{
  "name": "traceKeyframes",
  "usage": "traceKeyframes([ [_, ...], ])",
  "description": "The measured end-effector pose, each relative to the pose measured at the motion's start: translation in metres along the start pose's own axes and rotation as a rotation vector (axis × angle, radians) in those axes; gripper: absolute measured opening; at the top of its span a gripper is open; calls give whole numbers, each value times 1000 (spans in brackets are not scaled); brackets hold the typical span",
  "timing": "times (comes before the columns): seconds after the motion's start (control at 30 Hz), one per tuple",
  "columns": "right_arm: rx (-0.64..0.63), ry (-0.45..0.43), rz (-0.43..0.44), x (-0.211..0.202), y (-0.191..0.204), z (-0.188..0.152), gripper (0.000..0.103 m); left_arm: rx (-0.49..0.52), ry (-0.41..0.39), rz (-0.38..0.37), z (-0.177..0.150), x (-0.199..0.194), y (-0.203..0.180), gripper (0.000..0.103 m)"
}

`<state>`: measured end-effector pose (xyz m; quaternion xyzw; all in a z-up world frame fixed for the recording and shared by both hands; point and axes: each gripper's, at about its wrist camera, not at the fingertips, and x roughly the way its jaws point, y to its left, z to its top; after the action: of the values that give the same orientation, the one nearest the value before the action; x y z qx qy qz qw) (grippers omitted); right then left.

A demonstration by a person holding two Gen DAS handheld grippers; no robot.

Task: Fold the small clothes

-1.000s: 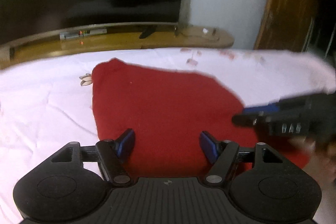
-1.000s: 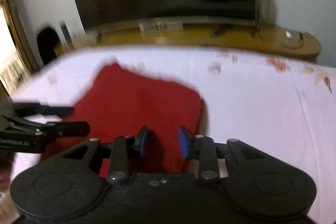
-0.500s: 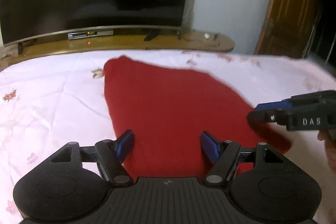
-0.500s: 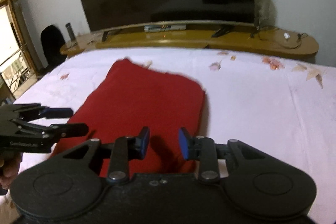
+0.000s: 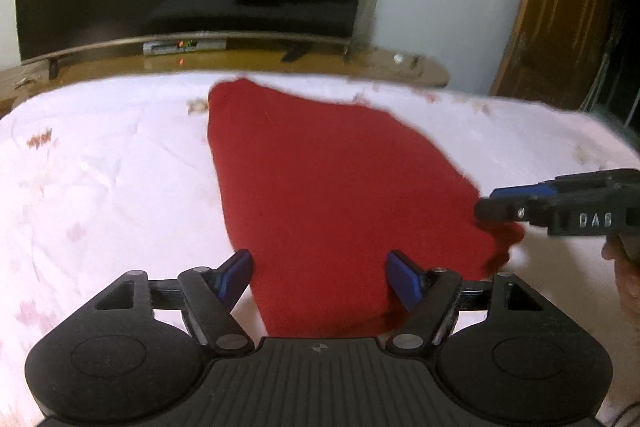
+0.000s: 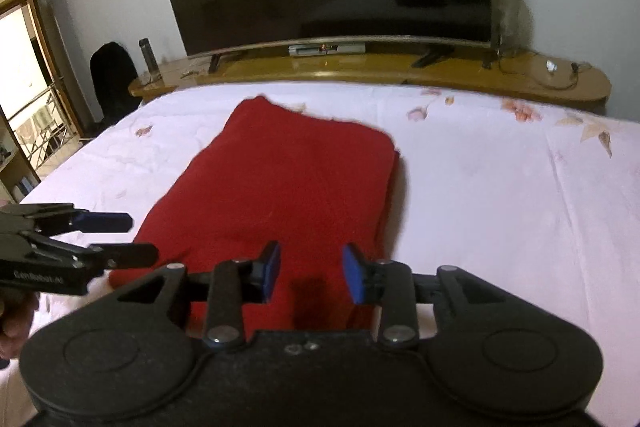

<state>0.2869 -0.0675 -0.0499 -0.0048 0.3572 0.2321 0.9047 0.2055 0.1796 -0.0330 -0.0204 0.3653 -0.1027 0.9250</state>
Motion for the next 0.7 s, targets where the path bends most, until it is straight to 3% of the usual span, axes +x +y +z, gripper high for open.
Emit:
traceKeyframes([
  [0.07,-32,94,-64,22,3,-13,37,-14,54,40,-12,19,1,76],
  [0.1,-35,127,-106,34,1,-21,43,-66,31,36,-16,21,7,84],
  [0.2,107,116,-55,40,-21,-24,45,-87,28,38,-16,21,10,85],
  [0.4,59,128,-73,43,-17,-22,49,-76,25,66,-16,20,4,88],
  [0.5,68,132,-82,43,-18,-22,60,-99,30,93,-16,20,3,92],
  [0.6,135,140,-72,27,-26,-20,61,-88,11,124,-15,-8,-8,92],
  [0.7,132,65,-65,-18,-23,-25,62,-49,-23,126,-19,-51,-33,93],
])
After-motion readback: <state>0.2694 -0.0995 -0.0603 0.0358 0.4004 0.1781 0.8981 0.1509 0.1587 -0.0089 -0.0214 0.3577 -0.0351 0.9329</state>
